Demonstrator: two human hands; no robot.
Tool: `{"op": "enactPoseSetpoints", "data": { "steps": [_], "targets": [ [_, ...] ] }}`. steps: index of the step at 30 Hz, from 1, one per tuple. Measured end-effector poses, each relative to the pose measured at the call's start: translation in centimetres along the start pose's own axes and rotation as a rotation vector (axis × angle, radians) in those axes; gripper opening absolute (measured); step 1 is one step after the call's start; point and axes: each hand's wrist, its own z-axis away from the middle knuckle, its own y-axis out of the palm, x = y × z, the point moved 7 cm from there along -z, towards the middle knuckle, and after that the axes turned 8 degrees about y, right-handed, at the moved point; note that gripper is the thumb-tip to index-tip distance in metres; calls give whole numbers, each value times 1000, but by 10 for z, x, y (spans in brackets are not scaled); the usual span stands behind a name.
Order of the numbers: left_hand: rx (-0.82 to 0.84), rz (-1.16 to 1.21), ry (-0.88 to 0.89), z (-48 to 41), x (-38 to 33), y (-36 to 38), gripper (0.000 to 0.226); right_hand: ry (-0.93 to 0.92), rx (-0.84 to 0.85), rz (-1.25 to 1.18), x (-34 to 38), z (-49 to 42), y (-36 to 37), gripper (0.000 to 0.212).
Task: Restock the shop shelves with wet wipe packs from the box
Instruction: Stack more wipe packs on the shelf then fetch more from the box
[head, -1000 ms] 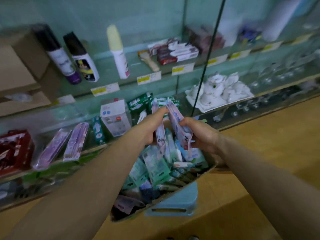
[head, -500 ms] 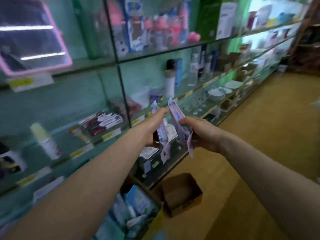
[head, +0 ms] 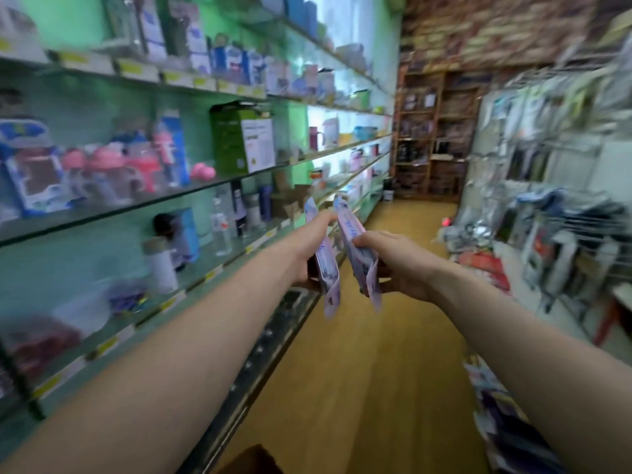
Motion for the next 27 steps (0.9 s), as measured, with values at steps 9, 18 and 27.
{"op": "enactPoseSetpoints", "data": {
  "steps": [9, 18, 27],
  "targets": [
    [227, -126, 146, -52, -89, 156, 46, -4, -335, -5, 17, 30, -171, 27],
    [459, -155, 270, -97, -161, 289, 75, -21, -658, -7, 34, 68, -293, 15],
    [755, -137, 389, -124, -239, 402, 65, -49, -997, 38, 71, 105, -390, 30]
  ]
}}
